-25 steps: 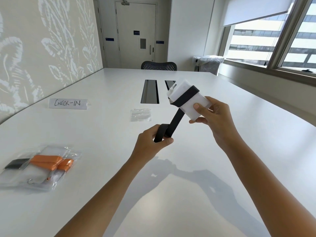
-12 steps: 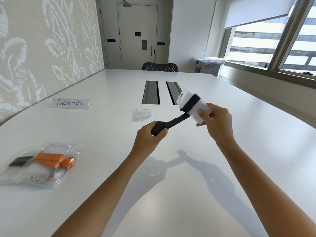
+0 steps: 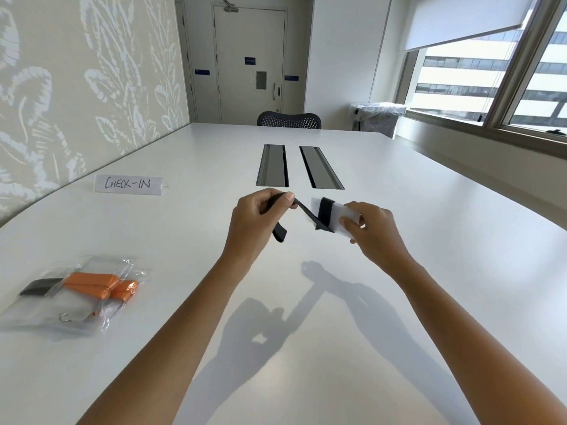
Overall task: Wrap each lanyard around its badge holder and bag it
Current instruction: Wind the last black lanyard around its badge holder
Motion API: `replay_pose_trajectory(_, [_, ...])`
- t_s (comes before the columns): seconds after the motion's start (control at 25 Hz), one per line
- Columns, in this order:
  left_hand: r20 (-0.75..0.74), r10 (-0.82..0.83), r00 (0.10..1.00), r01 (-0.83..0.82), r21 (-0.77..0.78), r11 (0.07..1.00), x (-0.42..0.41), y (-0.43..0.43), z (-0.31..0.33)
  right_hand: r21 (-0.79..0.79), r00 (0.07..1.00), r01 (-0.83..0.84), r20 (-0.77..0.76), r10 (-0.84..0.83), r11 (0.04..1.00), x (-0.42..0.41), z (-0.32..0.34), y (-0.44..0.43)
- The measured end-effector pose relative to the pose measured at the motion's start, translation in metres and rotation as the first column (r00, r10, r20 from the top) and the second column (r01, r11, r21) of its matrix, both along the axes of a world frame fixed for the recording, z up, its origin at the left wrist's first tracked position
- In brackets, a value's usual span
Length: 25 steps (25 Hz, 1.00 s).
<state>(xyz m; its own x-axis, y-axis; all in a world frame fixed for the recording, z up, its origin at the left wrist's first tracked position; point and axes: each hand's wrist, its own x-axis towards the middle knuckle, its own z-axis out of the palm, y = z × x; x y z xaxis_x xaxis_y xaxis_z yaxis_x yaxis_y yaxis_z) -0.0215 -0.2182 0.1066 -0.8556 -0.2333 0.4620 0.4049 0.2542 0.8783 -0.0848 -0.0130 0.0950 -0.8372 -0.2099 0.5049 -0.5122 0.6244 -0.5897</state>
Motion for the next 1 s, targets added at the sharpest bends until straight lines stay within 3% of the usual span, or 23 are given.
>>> replay_pose_trajectory(0.2, [-0.061, -0.043, 0.997, 0.049, 0.101, 0.994, 0.011, -0.007, 0.021, 0.200, 0.978, -0.208, 0.022, 0.208, 0.957, 0.007, 0.004, -0.003])
replay_pose_trajectory(0.36, [-0.041, -0.047, 0.998, 0.053, 0.138, 0.989, 0.018, -0.005, 0.027, 0.200, 0.917, -0.394, 0.151, 0.369, 0.897, 0.016, 0.011, -0.005])
replay_pose_trajectory(0.64, [-0.146, 0.122, 0.982, -0.156, -0.253, 0.955, 0.019, -0.012, 0.019, -0.047, 0.727, -0.637, 0.294, 0.620, 0.769, 0.027, 0.028, -0.004])
replay_pose_trajectory(0.84, [-0.091, -0.125, 0.988, 0.104, -0.202, 0.974, 0.014, -0.017, 0.013, -0.260, 0.634, -0.664, 0.302, 0.712, 0.701, 0.034, 0.039, 0.001])
replay_pose_trajectory(1.0, [-0.131, -0.080, 0.988, 0.050, -0.221, 0.974, 0.011, -0.015, 0.007, -0.338, 0.618, -0.660, 0.263, 0.741, 0.671, 0.036, 0.044, 0.003])
